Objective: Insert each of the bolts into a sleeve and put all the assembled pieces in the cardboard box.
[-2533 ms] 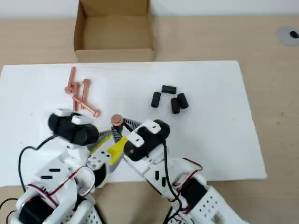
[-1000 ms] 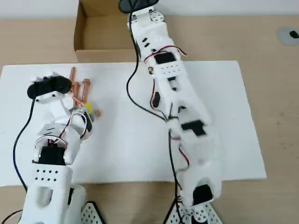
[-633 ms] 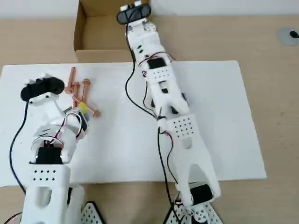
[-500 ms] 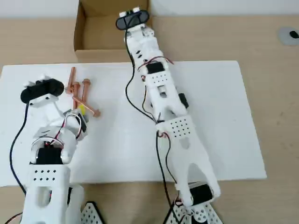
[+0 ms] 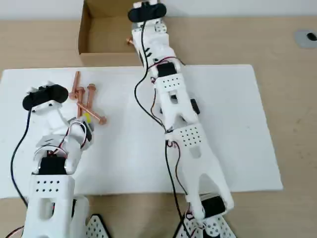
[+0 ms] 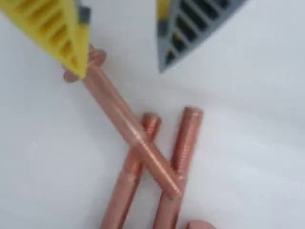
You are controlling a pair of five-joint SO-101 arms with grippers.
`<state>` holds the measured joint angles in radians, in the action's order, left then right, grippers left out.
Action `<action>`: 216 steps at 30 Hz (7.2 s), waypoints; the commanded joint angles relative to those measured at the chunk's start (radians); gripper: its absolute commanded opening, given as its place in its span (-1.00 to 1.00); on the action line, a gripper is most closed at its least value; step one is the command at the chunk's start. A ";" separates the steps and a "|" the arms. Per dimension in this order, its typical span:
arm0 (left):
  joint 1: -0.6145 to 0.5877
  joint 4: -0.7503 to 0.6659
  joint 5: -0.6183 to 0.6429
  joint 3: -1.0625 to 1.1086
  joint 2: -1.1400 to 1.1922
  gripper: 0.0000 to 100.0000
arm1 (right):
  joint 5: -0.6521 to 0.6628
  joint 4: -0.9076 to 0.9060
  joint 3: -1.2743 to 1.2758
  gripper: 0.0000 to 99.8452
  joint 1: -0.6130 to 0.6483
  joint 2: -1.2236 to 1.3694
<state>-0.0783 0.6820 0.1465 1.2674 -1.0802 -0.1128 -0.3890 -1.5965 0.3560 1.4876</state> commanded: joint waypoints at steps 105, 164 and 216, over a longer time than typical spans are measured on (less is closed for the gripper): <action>-0.012 0.939 0.032 -1.788 1.405 -0.98 | -0.020 -1.060 1.604 -0.64 -0.143 -1.434; -0.044 0.292 0.147 -0.829 1.168 -0.79 | -0.018 -1.109 1.604 -0.64 -0.136 -1.432; -0.011 -0.060 0.051 -0.074 0.101 -0.99 | -0.252 -0.827 1.475 -0.64 0.028 -1.102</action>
<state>-0.0967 0.6467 0.2079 1.2014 -0.9498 -0.3092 -1.2513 -0.0560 0.3667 0.3798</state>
